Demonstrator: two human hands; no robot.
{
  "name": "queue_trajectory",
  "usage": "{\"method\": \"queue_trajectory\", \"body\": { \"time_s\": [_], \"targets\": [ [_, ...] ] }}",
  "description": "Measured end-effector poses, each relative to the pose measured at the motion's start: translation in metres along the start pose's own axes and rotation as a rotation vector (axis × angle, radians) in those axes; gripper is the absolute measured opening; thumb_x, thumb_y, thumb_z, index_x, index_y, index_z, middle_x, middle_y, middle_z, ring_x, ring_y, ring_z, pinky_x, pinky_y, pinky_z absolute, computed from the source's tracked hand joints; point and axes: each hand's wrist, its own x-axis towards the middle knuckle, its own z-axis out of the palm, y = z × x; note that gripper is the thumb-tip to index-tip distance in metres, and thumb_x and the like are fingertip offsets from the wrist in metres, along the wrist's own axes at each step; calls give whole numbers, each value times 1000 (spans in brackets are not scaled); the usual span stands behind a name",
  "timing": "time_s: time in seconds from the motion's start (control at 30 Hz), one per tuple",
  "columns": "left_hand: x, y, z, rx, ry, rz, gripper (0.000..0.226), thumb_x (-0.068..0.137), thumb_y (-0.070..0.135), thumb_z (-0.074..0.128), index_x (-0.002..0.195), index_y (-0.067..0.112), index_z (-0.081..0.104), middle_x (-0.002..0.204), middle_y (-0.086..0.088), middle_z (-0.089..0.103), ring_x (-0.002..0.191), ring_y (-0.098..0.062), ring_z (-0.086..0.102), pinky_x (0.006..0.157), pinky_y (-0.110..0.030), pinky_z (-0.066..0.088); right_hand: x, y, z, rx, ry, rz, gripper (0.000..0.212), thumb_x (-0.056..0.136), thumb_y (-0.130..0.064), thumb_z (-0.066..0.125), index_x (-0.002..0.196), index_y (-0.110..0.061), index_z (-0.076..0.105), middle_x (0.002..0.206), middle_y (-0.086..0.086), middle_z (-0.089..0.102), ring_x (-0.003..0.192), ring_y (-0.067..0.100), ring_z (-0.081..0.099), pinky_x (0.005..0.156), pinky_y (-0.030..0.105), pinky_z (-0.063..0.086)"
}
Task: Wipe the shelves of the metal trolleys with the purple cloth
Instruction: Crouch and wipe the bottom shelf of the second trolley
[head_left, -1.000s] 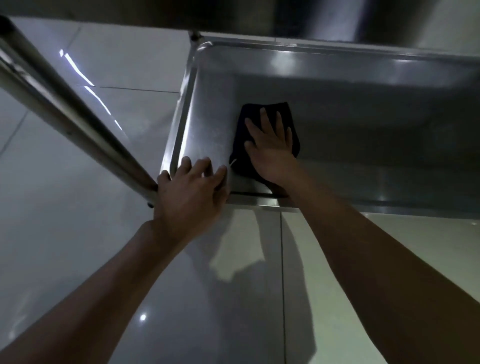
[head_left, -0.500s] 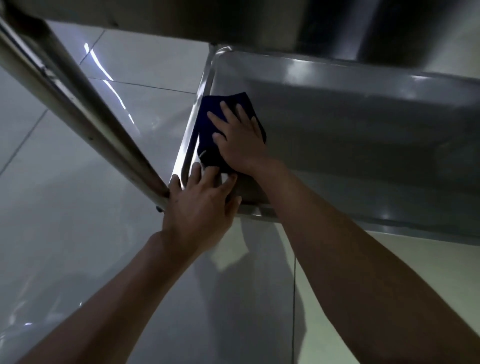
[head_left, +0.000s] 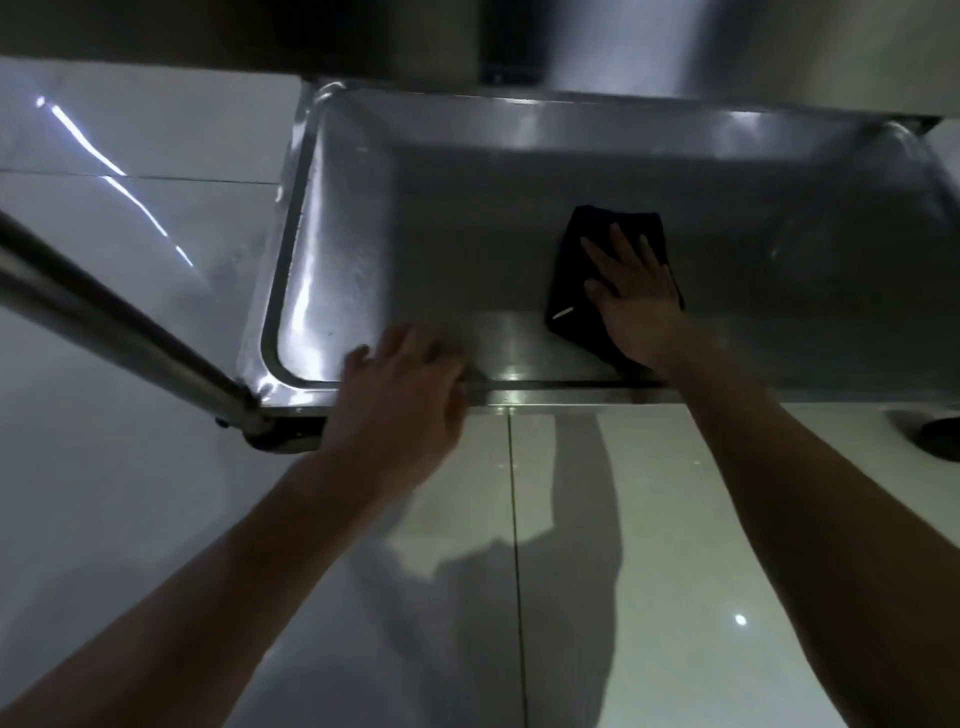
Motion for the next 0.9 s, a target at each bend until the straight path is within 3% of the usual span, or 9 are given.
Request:
{"method": "queue_trajectory", "body": {
  "time_s": [0.1,0.23,0.47,0.73,0.9],
  "targets": [
    [-5,45,18,52,-67,77,39,95,44,42,132,35,50,138,0,43,133,-32,38,97,-56,42,-32,1,-4,42,-6,1,54,106,-37,39,157,-39,22,169,-3,4,155,25,0,124,47,5],
    [-9,38,25,95,-60,57,51,92,27,58,140,39,45,142,3,41,139,-31,33,98,-59,42,-71,-5,-1,-66,-20,6,54,106,-37,36,158,-40,19,169,0,5,155,30,3,123,48,13],
    [-12,18,20,82,-76,68,58,90,19,62,142,38,48,146,1,41,143,-35,29,101,-62,41,-109,-33,13,-12,-40,0,52,108,-40,29,157,-44,15,169,-5,0,155,24,-4,122,48,3],
    [-41,-29,5,28,-1,56,47,91,12,60,135,28,60,142,-6,49,133,-38,44,95,-58,45,-130,-87,35,-19,-45,-80,52,108,-46,20,158,-42,12,169,-6,-4,155,24,-9,122,48,0],
    [-60,-68,-11,-38,37,-15,44,86,17,59,128,30,68,140,-2,54,113,-35,63,90,-54,52,-133,-133,51,49,-14,-143,51,108,-45,22,159,-38,18,169,-6,0,155,23,-8,122,45,-2]
  ]
}}
